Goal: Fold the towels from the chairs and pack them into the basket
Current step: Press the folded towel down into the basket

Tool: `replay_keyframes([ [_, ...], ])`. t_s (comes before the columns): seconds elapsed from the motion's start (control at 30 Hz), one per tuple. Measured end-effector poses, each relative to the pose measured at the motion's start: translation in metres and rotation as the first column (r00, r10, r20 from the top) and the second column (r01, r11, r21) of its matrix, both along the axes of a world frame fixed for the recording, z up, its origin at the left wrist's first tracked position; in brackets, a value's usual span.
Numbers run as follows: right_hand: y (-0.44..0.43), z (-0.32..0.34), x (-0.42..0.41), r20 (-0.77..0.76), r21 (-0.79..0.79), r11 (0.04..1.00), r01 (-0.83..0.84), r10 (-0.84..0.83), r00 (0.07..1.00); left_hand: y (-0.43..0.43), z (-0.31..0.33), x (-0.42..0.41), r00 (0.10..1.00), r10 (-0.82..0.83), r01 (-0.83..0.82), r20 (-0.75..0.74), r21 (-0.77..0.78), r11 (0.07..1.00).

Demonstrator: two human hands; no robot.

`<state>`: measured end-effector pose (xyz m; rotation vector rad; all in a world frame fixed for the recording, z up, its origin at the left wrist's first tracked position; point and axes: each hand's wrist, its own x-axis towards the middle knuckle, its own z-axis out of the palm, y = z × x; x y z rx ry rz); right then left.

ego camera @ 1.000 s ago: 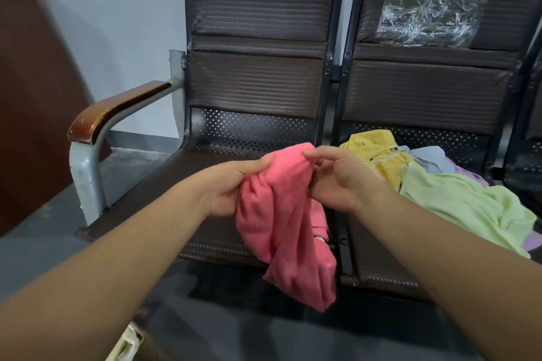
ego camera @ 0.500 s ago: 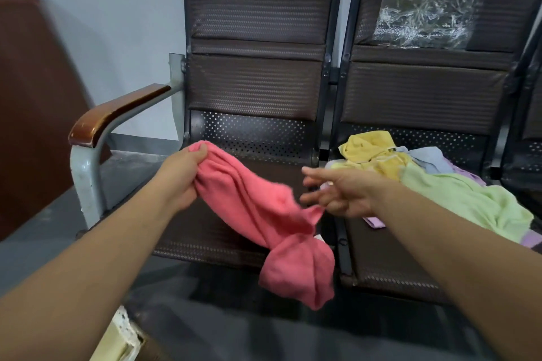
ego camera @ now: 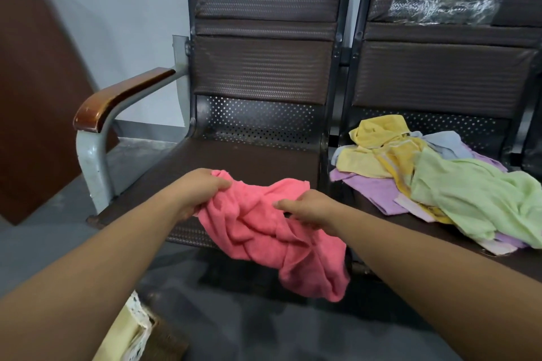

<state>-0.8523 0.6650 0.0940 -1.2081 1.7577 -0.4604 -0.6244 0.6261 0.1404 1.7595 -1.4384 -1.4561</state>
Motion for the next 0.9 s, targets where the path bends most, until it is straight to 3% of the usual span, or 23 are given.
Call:
replay_keyframes([
  [0.1, 0.0, -0.005, 0.011, -0.136, 0.002, 0.976, -0.216, 0.214, 0.967, -0.002, -0.004, 0.004, 1.0, 0.015, -0.014, -0.005, 0.012, 1.0],
  [0.17, 0.0, -0.011, 0.014, -0.155, -0.019, 0.963, -0.27, 0.264, 0.952, -0.005, -0.007, 0.009, 0.999, 0.032, -0.031, -0.034, 0.015, 0.999],
  [0.23, -0.002, -0.01, 0.015, -0.033, -0.078, 0.985, -0.154, 0.152, 0.988, -0.007, -0.009, 0.016, 0.99, 0.064, -0.062, -0.123, 0.018, 0.998],
  [0.27, -0.003, -0.006, 0.013, 0.131, -0.095, 0.995, -0.009, 0.021, 0.991, -0.008, -0.008, 0.017, 0.978, 0.084, -0.081, -0.189, 0.025, 0.996],
  [0.3, -0.007, -0.001, 0.011, 0.331, -0.069, 0.986, 0.151, -0.12, 0.936, -0.008, -0.005, 0.019, 0.959, 0.11, -0.105, -0.263, 0.034, 0.994],
  [0.37, -0.015, 0.011, 0.004, 0.66, 0.04, 0.933, 0.357, -0.292, 0.692, -0.01, 0.003, 0.021, 0.885, 0.156, -0.153, -0.438, 0.044, 0.987],
  [0.43, -0.02, 0.03, -0.007, 0.785, 0.083, 0.878, 0.471, -0.348, 0.512, -0.013, 0.015, 0.024, 0.783, 0.131, -0.16, -0.609, 0.007, 0.987],
  [0.53, -0.02, 0.055, -0.021, 0.833, 0.081, 0.866, 0.493, -0.331, 0.443, -0.016, 0.032, 0.021, 0.674, 0.096, -0.21, -0.733, -0.065, 0.976],
  [0.67, -0.024, 0.089, -0.029, 0.833, -0.007, 0.873, 0.487, -0.265, 0.486, -0.024, 0.058, 0.027, 0.705, 0.097, -0.258, -0.702, -0.127, 0.958],
  [0.8, -0.039, 0.142, -0.056, 0.853, -0.088, 0.793, 0.603, -0.253, 0.457, -0.035, 0.107, 0.037, 0.74, 0.131, -0.35, -0.66, -0.211, 0.913],
  [0.9, -0.04, 0.198, -0.072, 0.883, -0.157, 0.756, 0.636, -0.181, 0.433, -0.037, 0.15, 0.043, 0.837, 0.028, -0.268, -0.546, -0.365, 0.892],
])
